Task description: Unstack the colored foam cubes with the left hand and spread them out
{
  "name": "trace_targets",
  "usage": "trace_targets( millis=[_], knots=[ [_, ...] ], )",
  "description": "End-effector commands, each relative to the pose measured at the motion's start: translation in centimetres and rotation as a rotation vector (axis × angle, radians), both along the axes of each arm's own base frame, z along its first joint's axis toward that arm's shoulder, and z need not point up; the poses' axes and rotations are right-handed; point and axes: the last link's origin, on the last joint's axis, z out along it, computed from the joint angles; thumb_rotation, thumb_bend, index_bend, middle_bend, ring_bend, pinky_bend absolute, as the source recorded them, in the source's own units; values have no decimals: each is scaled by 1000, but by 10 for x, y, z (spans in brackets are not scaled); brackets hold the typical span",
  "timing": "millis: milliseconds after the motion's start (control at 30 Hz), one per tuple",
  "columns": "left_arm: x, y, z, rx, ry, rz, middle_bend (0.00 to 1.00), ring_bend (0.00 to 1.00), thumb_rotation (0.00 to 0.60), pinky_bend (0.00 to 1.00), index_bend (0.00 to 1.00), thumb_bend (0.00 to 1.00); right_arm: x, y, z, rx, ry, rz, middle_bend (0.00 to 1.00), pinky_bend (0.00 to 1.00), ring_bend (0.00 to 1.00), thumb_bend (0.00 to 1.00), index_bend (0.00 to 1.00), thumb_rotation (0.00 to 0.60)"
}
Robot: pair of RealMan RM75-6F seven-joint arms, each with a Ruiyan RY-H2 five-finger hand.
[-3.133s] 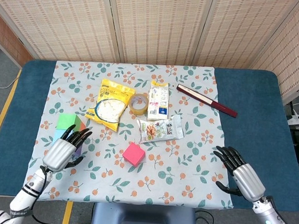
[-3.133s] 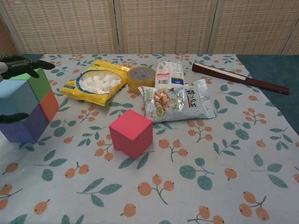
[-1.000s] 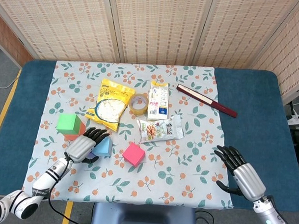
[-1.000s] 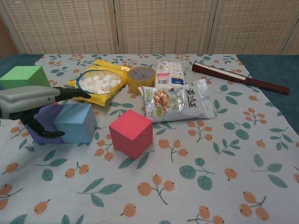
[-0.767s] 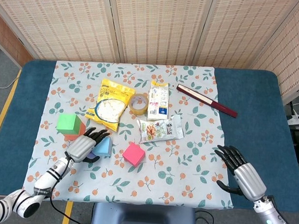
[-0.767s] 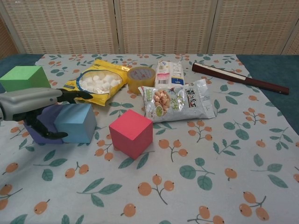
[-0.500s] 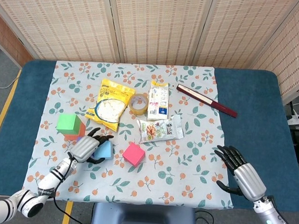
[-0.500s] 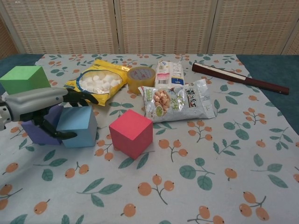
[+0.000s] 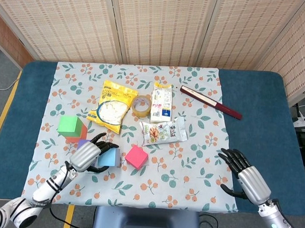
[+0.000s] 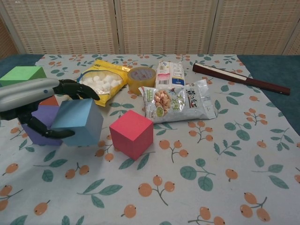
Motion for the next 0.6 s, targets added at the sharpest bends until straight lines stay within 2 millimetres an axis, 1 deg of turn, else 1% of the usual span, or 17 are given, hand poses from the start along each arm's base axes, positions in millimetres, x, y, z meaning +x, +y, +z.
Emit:
trace_targets(
  millis=[33,100,233,300,333,367,400,467,500,533,600],
  knots=[
    [-16,-44,2,-99,37,-4,502,487,600,74,189,314,1,2,-1,6,2,6,0,0,0,151,0,600],
    [-22,-54,-2,-119,52,5,493,481,600,60,181,313,1,3,-2,10,3,8,0,0,0,151,0,600],
    [-29,-60,-9,-128,75,15,479,470,600,45,165,314,2,5,-2,13,-1,12,0,0,0,152,0,600],
    [-33,-61,-10,-116,95,15,444,402,600,21,144,314,2,5,0,8,-3,13,0,0,0,152,0,600],
    [-33,-61,-9,-111,105,11,401,336,600,11,121,314,2,5,0,6,-4,13,0,0,0,151,0,600],
    [-34,-62,-9,-108,111,10,327,247,600,6,85,313,2,5,1,6,-4,12,0,0,0,152,0,600],
    [-34,-62,-8,-108,114,12,278,196,600,5,59,313,2,4,0,6,-4,11,0,0,0,151,0,600],
    [-32,-62,-4,-97,115,10,128,65,600,1,7,313,1,4,-1,11,-1,9,0,0,0,152,0,600],
    [-32,-61,-1,-87,117,6,75,25,600,0,0,314,1,4,-1,13,0,8,0,0,0,152,0,600],
    [-31,-61,1,-76,120,1,47,8,600,0,0,314,1,4,-1,15,1,7,0,0,0,153,0,600],
    [-32,-61,7,-53,127,-1,19,0,600,0,0,314,1,3,-2,15,6,8,0,0,0,167,0,600]
  ],
)
